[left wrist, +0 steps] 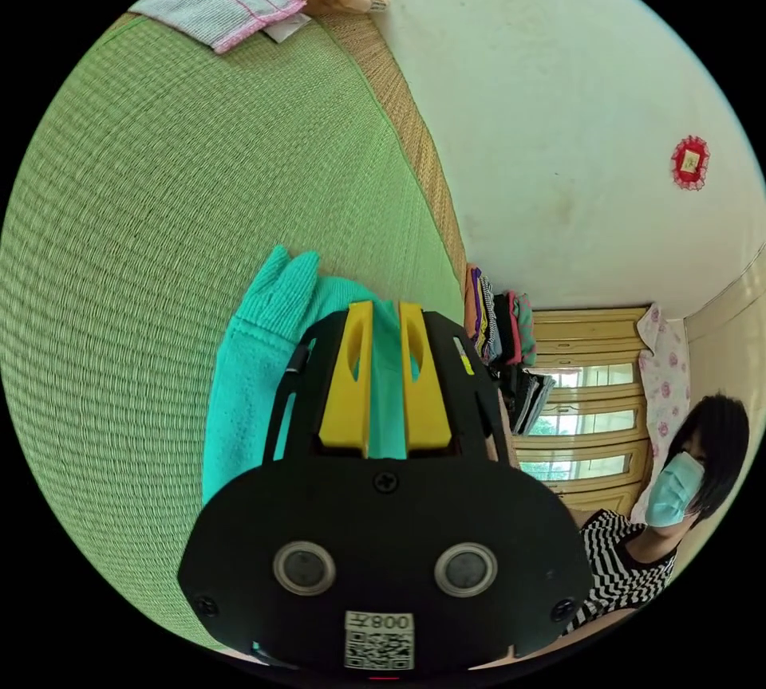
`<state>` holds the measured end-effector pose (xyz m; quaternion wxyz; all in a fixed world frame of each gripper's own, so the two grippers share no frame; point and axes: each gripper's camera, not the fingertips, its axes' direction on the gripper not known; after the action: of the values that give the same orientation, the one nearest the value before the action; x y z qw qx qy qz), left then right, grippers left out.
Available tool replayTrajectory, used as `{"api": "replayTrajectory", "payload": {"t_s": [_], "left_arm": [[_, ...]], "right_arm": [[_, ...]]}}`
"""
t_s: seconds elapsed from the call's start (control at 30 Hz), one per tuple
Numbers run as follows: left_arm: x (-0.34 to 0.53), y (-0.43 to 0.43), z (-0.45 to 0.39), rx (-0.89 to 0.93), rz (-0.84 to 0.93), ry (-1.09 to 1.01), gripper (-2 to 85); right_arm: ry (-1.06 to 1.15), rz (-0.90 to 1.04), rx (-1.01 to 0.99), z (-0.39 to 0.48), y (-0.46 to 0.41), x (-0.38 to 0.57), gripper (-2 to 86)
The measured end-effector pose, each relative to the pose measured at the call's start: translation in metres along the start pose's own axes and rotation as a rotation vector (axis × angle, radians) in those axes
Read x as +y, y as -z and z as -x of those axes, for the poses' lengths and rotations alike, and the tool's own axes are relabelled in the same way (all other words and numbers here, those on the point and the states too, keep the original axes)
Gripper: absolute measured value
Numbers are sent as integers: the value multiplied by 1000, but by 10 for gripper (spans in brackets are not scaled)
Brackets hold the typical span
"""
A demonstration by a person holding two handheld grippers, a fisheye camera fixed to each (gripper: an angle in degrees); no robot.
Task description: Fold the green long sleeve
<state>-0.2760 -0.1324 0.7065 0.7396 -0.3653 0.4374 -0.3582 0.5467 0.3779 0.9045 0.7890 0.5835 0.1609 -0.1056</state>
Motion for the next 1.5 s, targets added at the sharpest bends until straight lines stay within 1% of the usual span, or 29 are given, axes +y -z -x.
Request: {"api": "replayTrajectory", "payload": {"t_s": [0.1,0.17,0.27,0.3,0.37,0.43,0.53,0.63,0.73,0.8,0.87,0.97,1.03,1.07,1.1,1.13,1.17,1.2,1.3,1.37,1.43,1.47,1.5], "left_arm": [[10,9,-9,-44,-37,-73,57],[18,12,-11,-113,-35,-114,50],[24,12,-6,-189,-29,-116,38],[25,13,-5,-211,-35,-116,35],[27,15,-2,-310,-42,-124,20],[28,15,4,-347,-34,-117,12],[32,17,11,-363,-43,-124,7],[41,24,15,-337,-82,-124,8],[48,28,17,-320,-111,-159,11],[49,26,21,-365,-101,-156,8],[50,21,33,-414,-73,-138,5],[56,24,40,-338,-132,-117,4],[59,23,41,-344,-139,-141,3],[59,19,44,-372,-114,-142,2],[58,17,46,-392,-99,-138,2],[57,12,54,-417,-68,-119,2],[58,11,60,-395,-70,-116,1],[59,11,63,-392,-86,-109,1],[67,10,72,-373,-125,-75,1],[75,6,71,-412,-137,-114,2],[76,0,76,-454,-105,-116,2],[76,-2,83,-421,-100,-86,2],[77,-1,87,-402,-109,-67,2]], "right_arm": [[133,34,31,31,-15,20,5],[247,105,75,60,-45,32,3],[366,207,95,93,-93,35,1],[384,221,102,99,-102,34,1],[437,261,176,117,-138,30,1],[455,299,221,124,-163,24,1],[419,345,289,118,-192,15,0],[339,322,187,107,-189,12,0],[354,247,105,106,-165,26,0],[348,182,98,102,-146,38,0],[308,107,145,86,-126,51,0],[238,44,215,62,-103,60,0],[208,-6,229,51,-89,63,0],[185,-29,258,43,-84,63,0],[175,-36,280,39,-82,64,0],[145,-37,347,29,-83,64,0],[101,-10,385,16,-86,64,0],[95,3,366,12,-87,64,0],[81,-39,303,4,-79,74,0],[114,-95,332,9,-71,82,0],[89,-78,408,0,-76,80,0],[68,-38,378,-12,-79,76,0],[58,-49,344,-16,-77,76,0]]}}
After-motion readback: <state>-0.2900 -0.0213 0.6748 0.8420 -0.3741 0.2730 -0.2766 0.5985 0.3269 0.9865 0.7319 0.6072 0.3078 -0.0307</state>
